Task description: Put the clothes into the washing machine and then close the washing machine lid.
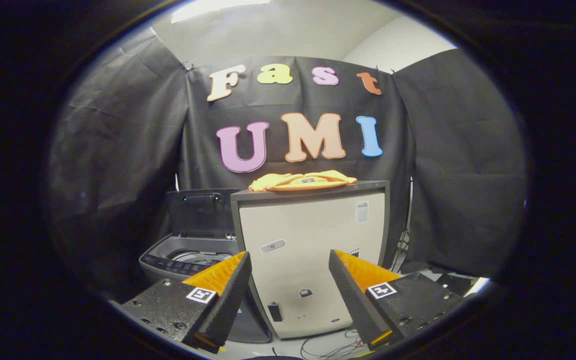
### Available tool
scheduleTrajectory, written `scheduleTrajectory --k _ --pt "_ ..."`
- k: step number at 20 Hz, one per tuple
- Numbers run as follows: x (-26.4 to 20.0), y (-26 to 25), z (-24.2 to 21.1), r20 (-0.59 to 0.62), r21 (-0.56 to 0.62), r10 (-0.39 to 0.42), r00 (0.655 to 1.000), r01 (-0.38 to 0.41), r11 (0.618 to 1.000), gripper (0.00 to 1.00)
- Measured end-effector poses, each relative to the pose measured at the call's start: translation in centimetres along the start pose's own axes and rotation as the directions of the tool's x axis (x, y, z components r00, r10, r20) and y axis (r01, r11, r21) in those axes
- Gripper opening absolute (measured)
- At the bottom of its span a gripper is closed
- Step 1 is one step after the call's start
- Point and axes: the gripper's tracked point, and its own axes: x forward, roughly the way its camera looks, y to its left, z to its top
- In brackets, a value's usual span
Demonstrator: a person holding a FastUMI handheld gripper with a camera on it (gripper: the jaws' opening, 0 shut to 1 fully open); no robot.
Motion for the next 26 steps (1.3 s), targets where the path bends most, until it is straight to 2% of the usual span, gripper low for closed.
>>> scheduleTrajectory --k 6,14,18,22,26 --pt "2.1 1.6 1.5 0.003 -0.028 0.013 1.000 -0.013 1.000 0.95" --pt "6.5 2.8 8.0 0.012 -0.056 0.018 1.000 -0.017 0.998 0.95" --pt "9.9 2.4 12.6 0.037 0.048 0.011 0.999 -0.012 0.999 0.95" --pt "14.2 1.2 15.7 0.008 0.137 0.000 1.000 -0.001 0.991 0.96" --pt "18.6 0.1 17.3 -0.015 0.037 -0.038 0.999 0.038 0.999 0.97"
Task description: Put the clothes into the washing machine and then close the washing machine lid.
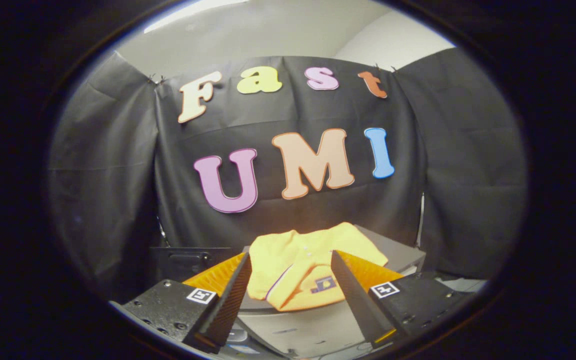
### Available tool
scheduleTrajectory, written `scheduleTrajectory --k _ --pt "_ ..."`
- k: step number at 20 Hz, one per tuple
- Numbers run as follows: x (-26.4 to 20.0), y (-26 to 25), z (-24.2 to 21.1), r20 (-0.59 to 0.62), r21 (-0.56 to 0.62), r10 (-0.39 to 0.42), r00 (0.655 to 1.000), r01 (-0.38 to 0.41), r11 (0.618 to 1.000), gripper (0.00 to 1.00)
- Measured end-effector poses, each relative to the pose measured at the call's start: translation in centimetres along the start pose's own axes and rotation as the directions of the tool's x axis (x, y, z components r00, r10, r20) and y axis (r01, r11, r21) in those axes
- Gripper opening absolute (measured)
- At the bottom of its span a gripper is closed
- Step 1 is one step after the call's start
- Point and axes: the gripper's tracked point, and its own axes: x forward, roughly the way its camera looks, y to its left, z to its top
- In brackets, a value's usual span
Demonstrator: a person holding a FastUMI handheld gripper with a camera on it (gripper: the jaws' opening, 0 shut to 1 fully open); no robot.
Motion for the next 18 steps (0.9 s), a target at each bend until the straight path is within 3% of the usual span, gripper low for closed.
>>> scheduleTrajectory --k 6,11,18 --pt "6.6 -0.5 -1.2 -0.078 -0.005 -0.027 0.997 0.027 1.000 0.97" --pt "11.2 -0.3 -4.3 -0.176 -0.105 -0.050 0.983 0.031 0.994 0.97" --pt "14.6 -2.8 -8.2 -0.370 -0.189 -0.188 0.910 0.125 0.974 0.99"
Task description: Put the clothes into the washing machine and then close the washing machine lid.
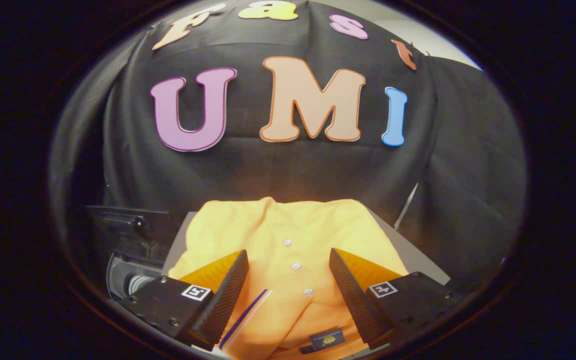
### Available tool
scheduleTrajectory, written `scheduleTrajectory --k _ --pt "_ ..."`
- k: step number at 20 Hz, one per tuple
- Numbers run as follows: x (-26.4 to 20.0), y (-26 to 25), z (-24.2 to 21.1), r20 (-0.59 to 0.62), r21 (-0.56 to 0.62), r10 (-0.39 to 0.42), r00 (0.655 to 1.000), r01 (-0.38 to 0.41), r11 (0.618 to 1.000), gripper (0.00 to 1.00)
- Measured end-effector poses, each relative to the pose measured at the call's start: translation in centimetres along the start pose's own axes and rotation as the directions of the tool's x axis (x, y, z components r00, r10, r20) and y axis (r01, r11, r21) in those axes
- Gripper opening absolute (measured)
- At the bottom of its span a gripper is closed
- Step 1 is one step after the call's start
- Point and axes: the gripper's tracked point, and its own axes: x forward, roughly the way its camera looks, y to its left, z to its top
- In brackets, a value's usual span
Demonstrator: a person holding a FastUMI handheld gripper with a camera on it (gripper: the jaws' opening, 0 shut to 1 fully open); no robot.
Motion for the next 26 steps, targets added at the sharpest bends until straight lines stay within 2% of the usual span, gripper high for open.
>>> scheduleTrajectory --k 2,3,4,5,6,7,8,11,12,14,16,17,20,26 --pt "1.2 0.4 -1.7 -0.072 -0.039 0.010 0.997 -0.013 0.999 0.99" --pt "1.2 0.8 -3.2 -0.152 -0.055 0.039 0.988 -0.048 0.997 0.99" --pt "1.6 1.1 -2.4 -0.124 0.004 0.055 0.991 -0.055 0.998 0.99" --pt "2.1 1.8 -2.9 -0.152 0.069 0.075 0.986 -0.065 0.995 0.91" --pt "1.3 1.7 -3.7 -0.199 0.087 0.080 0.977 -0.063 0.994 0.83" --pt "1.5 1.4 -3.1 -0.168 0.078 0.070 0.983 -0.057 0.995 0.75" --pt "1.1 1.4 -3.3 -0.194 0.055 0.082 0.978 -0.072 0.996 0.67" --pt "0.7 1.6 -3.0 -0.155 0.049 0.066 0.986 -0.059 0.997 0.25" --pt "0.4 1.4 -2.8 -0.140 0.061 0.059 0.988 -0.051 0.997 0.20" --pt "-0.2 2.1 -3.3 -0.165 0.118 0.085 0.983 -0.066 0.991 0.19" --pt "-1.2 2.9 -2.9 -0.121 0.120 0.162 0.979 -0.148 0.982 0.08" --pt "-1.7 3.0 -2.8 -0.099 0.120 0.176 0.979 -0.164 0.979 0.05" --pt "-3.3 2.4 0.1 0.032 0.125 0.162 0.986 -0.164 0.978 0.02" --pt "-7.9 2.6 4.6 0.159 0.167 0.152 0.976 -0.178 0.970 0.01"
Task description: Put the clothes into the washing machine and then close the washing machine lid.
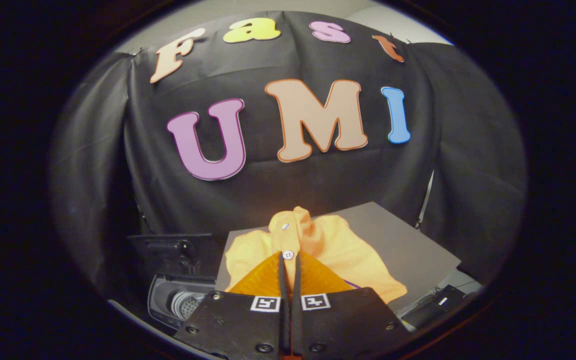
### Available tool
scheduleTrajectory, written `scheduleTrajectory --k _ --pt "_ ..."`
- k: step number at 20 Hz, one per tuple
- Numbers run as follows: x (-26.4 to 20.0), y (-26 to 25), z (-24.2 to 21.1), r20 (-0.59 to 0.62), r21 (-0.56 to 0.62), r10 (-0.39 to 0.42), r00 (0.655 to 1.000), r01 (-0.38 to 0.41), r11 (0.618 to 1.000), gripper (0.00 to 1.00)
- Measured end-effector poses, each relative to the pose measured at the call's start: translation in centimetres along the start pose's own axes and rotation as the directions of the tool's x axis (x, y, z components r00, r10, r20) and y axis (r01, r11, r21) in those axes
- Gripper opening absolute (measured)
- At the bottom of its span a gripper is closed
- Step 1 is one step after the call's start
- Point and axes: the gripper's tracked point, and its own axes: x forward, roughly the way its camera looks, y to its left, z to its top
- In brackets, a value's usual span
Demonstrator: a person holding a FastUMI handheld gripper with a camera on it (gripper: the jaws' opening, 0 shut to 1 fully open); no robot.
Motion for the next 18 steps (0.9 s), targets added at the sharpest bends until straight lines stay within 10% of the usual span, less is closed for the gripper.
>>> scheduleTrajectory --k 18 --pt "-5.6 14.6 6.5 0.185 -0.256 0.110 0.977 -0.060 0.965 0.01"
